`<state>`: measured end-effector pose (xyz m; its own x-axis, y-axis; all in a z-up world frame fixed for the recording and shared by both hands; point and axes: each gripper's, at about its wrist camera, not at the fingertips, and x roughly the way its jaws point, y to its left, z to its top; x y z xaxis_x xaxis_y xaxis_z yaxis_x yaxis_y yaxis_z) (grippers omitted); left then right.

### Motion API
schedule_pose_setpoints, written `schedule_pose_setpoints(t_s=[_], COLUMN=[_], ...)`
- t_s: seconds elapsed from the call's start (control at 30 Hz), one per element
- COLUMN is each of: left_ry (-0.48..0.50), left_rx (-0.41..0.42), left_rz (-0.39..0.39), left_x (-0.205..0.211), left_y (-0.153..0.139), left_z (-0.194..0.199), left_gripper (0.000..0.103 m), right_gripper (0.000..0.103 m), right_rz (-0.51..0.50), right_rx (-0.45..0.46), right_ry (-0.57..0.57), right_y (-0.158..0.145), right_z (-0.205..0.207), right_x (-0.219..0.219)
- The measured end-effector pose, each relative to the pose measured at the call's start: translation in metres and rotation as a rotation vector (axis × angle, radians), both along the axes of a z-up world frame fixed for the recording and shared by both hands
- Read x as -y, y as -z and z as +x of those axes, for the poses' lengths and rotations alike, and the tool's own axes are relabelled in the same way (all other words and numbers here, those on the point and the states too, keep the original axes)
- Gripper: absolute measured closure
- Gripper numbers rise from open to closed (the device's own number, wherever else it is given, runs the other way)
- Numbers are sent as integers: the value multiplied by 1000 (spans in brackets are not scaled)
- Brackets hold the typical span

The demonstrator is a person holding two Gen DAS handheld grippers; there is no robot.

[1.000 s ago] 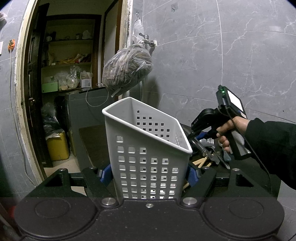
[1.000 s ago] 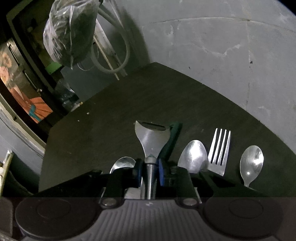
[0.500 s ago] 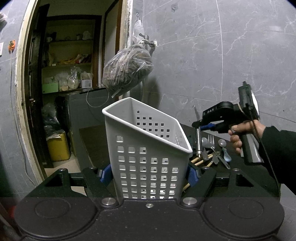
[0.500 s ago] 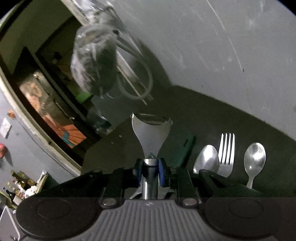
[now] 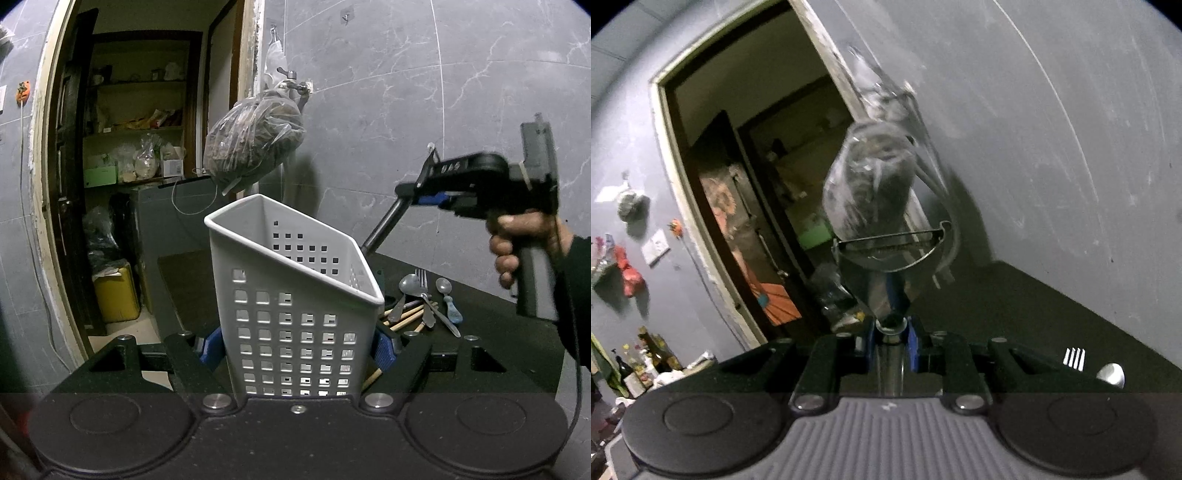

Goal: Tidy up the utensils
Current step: 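Lift the turner with the right tool and drop it into the caddy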

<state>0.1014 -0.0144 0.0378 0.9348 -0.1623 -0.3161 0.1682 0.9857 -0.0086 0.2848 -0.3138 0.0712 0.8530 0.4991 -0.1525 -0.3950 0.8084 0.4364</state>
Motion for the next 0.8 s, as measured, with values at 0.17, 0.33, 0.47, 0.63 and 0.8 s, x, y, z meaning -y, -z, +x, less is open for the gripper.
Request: schedule_pose_setpoints(t_s=[0.17,0.33,0.47,0.63,0.8], left_ry=[-1,-4,-7,-6,-6], left_rx=[1,4,5,6,6], left_rz=[1,7,7,9,9], left_x=[0,3,4,5,5], left_y=[1,2,2,2,2], left_z=[0,-1,-1,-2,-2], left_gripper=[26,26,26,26,26], right_gripper=[83,83,82,82,82], right_rz=[17,30,38,55,29], right_rx=[68,146,198,242,231], right_ry=[-45,-148,-245,-353,-412], right_y=[-21,-46,-60,-73,-62], right_z=[-27,-58,-76,-91,-97], right_x=[-4,-16,-31,-54,-78])
